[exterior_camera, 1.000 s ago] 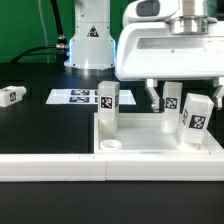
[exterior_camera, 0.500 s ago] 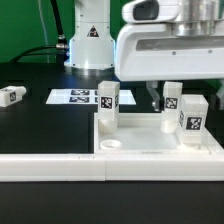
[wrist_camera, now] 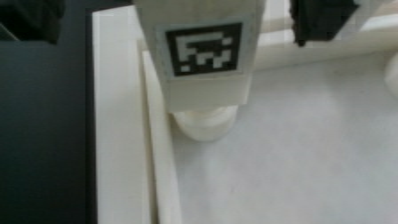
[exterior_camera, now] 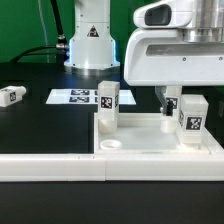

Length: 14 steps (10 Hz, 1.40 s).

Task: Assemble square table

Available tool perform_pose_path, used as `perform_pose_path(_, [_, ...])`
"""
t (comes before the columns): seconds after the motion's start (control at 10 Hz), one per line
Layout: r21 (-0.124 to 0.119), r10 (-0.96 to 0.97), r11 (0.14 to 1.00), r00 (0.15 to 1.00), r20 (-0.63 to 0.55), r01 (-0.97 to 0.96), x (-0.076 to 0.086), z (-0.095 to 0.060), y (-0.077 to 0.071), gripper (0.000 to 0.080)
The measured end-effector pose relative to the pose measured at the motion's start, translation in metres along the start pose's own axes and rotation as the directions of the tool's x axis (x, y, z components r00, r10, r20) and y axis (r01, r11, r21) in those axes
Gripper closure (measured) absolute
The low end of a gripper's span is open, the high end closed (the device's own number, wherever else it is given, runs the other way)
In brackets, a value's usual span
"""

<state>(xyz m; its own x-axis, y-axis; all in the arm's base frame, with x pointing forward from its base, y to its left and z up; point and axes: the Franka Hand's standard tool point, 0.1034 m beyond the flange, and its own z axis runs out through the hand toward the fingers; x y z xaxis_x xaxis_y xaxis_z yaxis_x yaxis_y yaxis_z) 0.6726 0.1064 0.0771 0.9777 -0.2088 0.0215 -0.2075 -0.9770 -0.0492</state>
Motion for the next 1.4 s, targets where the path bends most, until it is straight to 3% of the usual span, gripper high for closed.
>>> perform_pose_path(0.1, [0.002, 0.051, 0.999, 0.999, 0.001, -0.051, -0.0001, 0.0001, -0.0001, 0.0239])
perform_pose_path(0.2, [0.003, 0.124, 0.992, 0.992, 0.001, -0.124, -0.0001, 0.0001, -0.0001, 0.0426])
perform_pose_path(0.3, [0.003, 0.173, 0.985, 0.985, 0.001, -0.173, 0.0, 0.0001, 0.0, 0.0509])
perform_pose_path(0.6, [0.003, 0.351, 0.936, 0.936, 0.0, -0.351, -0.0002, 0.0009, 0.0005, 0.0509])
perform_pose_path(0.9, [0.075, 0.698, 0.716, 0.715, -0.045, -0.694, -0.0014, 0.0016, 0.0006, 0.0509])
perform_pose_path(1.1, [0.144, 0.855, 0.513, 0.519, 0.004, -0.846, 0.003, 0.0013, 0.0036, 0.0509])
perform_pose_path(1.2, [0.159, 0.911, 0.397, 0.409, 0.054, -0.904, 0.0032, 0.0013, 0.0058, 0.0509])
perform_pose_path(1.4, [0.152, 0.928, 0.354, 0.367, 0.068, -0.923, 0.0033, 0.001, 0.0062, 0.0509])
